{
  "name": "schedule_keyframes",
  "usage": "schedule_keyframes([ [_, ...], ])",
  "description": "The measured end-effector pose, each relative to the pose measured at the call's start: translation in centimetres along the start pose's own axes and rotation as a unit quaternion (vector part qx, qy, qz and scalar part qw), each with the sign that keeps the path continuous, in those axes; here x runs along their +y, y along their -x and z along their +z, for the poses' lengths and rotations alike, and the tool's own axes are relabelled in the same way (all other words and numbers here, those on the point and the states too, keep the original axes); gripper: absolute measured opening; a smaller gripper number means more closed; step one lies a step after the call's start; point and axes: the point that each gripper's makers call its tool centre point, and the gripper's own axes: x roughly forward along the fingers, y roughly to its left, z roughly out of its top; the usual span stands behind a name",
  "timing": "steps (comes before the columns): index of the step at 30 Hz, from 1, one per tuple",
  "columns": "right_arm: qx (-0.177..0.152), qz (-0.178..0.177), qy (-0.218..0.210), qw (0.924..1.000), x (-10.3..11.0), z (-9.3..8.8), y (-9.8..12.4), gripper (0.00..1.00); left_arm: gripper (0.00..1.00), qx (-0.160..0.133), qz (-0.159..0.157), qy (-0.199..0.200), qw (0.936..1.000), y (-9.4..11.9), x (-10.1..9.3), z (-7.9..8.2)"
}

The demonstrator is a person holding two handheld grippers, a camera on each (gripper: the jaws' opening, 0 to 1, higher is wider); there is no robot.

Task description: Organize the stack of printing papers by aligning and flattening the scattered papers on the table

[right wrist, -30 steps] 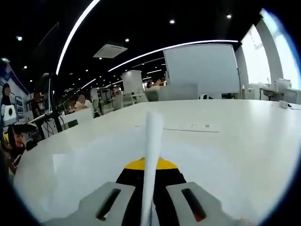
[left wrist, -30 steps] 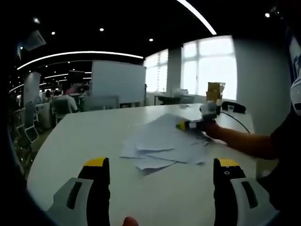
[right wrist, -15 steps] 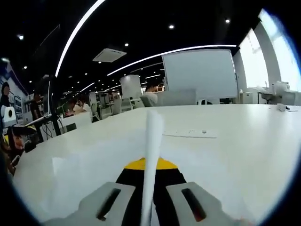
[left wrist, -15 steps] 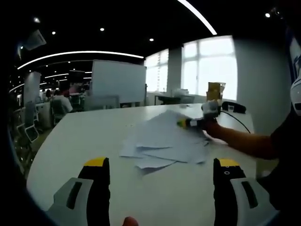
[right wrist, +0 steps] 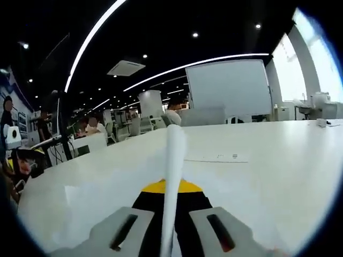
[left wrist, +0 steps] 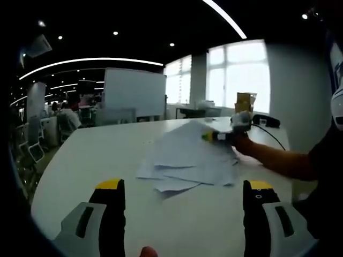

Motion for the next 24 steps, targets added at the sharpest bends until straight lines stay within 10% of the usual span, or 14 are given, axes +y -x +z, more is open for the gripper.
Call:
schedule_keyframes([
  [24,-0.048,0.016,-0.059,0.9969,0.0,2.2,0.8,0.0,0.93,0.001,-0.004,-0.023,0.9997,-0.4,0.1,2.7],
])
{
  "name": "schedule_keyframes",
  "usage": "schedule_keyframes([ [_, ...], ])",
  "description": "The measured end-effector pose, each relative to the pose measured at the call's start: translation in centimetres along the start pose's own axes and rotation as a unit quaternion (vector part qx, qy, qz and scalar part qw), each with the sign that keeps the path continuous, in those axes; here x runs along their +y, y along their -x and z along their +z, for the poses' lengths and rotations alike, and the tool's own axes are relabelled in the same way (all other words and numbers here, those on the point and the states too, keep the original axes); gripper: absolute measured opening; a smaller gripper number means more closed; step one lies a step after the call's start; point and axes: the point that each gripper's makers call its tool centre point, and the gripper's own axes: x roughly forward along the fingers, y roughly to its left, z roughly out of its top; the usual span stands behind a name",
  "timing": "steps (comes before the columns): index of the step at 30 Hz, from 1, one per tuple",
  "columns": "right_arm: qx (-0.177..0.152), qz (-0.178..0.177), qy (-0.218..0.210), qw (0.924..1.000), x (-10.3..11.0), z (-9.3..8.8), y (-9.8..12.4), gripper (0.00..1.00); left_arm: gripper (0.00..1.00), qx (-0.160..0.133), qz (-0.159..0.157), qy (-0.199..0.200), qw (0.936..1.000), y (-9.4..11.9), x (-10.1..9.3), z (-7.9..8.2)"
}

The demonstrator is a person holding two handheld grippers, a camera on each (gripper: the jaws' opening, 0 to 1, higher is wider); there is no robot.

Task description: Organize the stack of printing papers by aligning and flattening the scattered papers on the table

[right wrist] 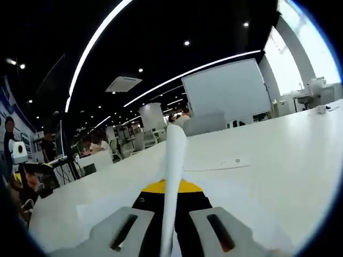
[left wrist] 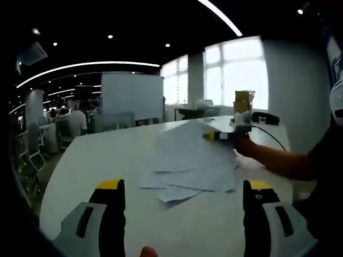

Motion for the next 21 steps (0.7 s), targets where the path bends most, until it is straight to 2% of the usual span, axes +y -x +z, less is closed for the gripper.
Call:
schedule_keyframes([
  [9,-0.003,0.001,0.003,1.0,0.3,0.1,-0.3,0.0,0.93,-0.004,-0.001,-0.006,1.0,-0.6,-0.2,1.1],
  [21,-0.014,0.013,0.003,0.9998,1.5,0.8,0.3,0.0,0.93,-0.003,-0.006,-0.006,1.0,-1.4,-0.9,0.8],
])
